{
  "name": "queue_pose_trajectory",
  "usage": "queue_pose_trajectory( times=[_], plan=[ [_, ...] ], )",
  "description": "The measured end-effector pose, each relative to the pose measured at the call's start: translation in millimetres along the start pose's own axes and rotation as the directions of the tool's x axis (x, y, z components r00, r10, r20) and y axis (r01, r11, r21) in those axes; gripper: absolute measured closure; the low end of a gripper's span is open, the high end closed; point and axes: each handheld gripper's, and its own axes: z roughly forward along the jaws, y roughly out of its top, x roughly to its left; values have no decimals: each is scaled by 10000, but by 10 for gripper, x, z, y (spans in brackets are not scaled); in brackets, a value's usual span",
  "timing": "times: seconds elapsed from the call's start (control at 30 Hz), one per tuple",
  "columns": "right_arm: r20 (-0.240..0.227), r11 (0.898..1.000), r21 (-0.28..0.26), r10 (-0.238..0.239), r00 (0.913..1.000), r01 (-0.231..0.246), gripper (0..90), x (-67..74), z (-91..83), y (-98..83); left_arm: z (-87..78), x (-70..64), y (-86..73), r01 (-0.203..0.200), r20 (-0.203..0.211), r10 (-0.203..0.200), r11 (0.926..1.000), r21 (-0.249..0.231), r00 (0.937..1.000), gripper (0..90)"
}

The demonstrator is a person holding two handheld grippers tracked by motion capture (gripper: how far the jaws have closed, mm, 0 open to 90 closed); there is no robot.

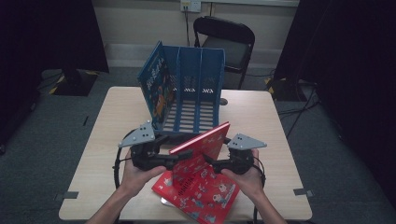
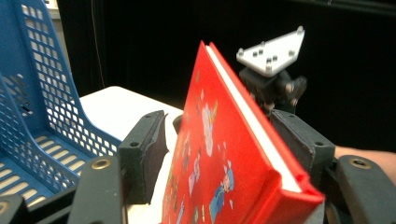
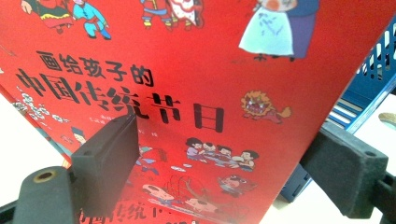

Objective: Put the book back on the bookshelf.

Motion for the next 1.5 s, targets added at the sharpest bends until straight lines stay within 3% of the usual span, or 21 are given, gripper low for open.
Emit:
queue_pose_trajectory(
  times=[0.1,0.33,0.47,0.6,0.7,0.83,0.9,1.23,1.5],
  plan=[
    [10,10000,16,-20,10000,20,145,0,1,-1,-100,17,32,165,-186,-175,9986,-509,9997,410],
    [0,9999,98,40,10000,-40,152,-15,15,-14,-247,105,91,566,-62,-574,9942,-914,9983,412],
    [-10,10000,96,25,10000,-25,154,-15,17,-13,-339,133,136,490,-146,-510,9919,-1174,9986,410],
    [-30,10000,70,-6,10000,6,153,-11,5,-6,-355,209,93,501,-561,-545,9958,-772,9969,426],
    [-17,10000,-17,14,10000,-14,154,-11,-7,5,-264,300,-14,627,-569,-635,9979,-153,9964,429],
    [55,9999,-147,29,10000,-28,162,-17,-29,21,-138,371,-190,822,-843,-795,9962,296,9933,415],
    [88,9998,-186,79,9999,-77,166,-28,-45,29,-93,379,-241,794,-764,-744,9948,637,9943,397],
    [114,9991,-346,236,9997,-232,192,-50,-55,72,-20,445,-389,850,-609,-789,9909,1048,9950,371],
    [84,9989,-265,400,9992,-397,214,-58,-17,114,47,523,-512,1265,-477,-1209,9820,1404,9915,364]
  ],
)
